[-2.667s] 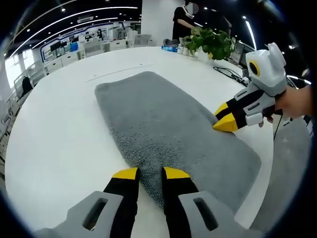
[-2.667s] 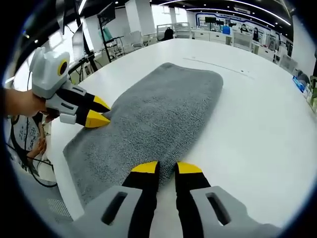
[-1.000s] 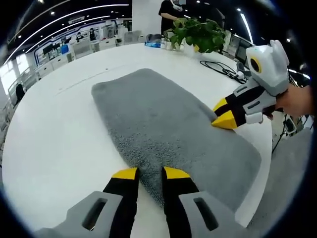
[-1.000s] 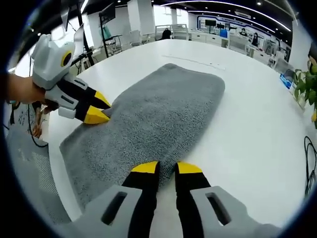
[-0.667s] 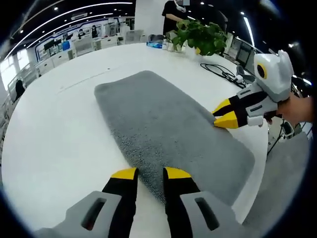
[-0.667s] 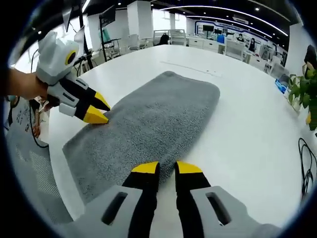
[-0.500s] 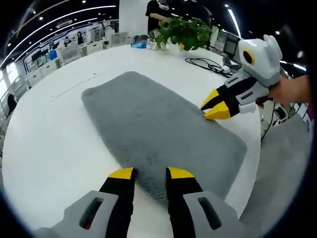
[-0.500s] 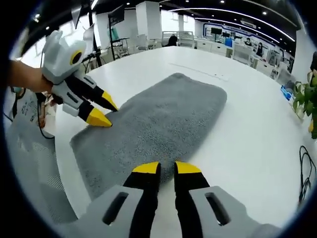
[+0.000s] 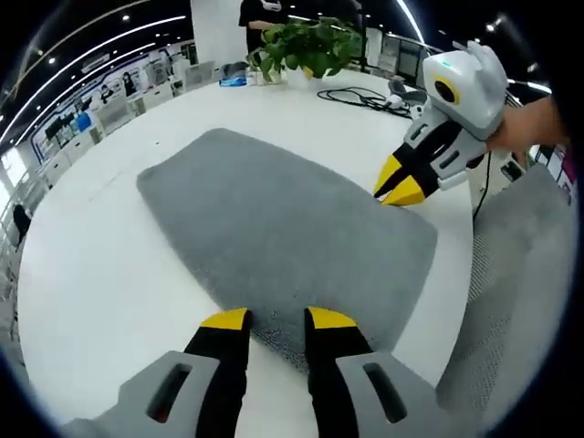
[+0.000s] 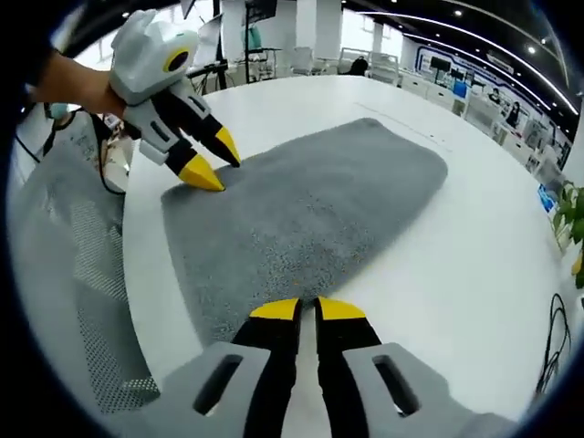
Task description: Fold the towel on the table until its edges align and the towel forms a compact rectangular stack.
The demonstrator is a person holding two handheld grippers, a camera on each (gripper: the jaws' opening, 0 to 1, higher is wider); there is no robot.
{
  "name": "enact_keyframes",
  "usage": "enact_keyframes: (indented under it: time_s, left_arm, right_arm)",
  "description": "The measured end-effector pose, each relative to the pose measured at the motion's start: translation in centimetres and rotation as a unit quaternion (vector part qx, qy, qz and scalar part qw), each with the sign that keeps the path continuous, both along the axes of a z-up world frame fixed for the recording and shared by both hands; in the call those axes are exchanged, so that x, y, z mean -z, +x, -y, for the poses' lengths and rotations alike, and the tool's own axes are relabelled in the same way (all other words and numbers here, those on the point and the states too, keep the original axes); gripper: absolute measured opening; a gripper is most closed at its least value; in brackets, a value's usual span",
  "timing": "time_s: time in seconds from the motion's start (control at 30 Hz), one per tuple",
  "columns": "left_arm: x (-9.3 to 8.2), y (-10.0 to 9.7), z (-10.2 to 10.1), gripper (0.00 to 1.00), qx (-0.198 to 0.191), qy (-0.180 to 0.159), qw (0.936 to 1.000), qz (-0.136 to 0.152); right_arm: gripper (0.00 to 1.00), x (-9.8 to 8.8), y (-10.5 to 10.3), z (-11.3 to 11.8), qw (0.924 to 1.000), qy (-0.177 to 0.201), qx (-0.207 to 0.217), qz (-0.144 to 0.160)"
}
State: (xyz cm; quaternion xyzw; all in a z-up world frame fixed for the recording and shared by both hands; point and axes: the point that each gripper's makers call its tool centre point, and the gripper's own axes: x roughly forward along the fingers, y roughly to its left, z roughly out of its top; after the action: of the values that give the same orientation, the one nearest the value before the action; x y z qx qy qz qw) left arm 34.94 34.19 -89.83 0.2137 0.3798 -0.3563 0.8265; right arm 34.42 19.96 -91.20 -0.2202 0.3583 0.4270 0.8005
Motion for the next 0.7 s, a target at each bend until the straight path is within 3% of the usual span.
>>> enact_keyframes:
  time_s: [0.2,0.3,0.37,0.47,0.7]
  left_arm:
    - [-0.4,-0.9,0.4,0.24,0.013,-0.007,0.9999,0.006]
    - [-0.3,-1.0,0.4,0.24,0.014,-0.004,0.9999,0.006]
    - [-0.4,-1.2,0.5,0.24,0.008,-0.006,0.9999,0.005]
    - [-0.2,-1.6,0.6,0.24,0.006,-0.007,1.0000,0.002]
    - [-0.4,-2.6,0.4,0.24,0.005,-0.015,0.9999,0.006]
  right_arm:
    - [0.06,-1.7,-0.1,-0.8,0.9981,0.056,0.025,-0.001]
    - [0.03,-1.7,-0.6,-1.2,0.9984,0.053,0.018,-0.005]
    - [0.02,-2.2,-0.8,-2.0,0.9956,0.087,0.031,-0.011]
    - [0.05,-1.6,-1.4,-2.1,0.9960,0.081,0.030,-0.021]
    - [0.07,-0.8,-2.0,-1.6,0.9971,0.073,0.016,-0.012]
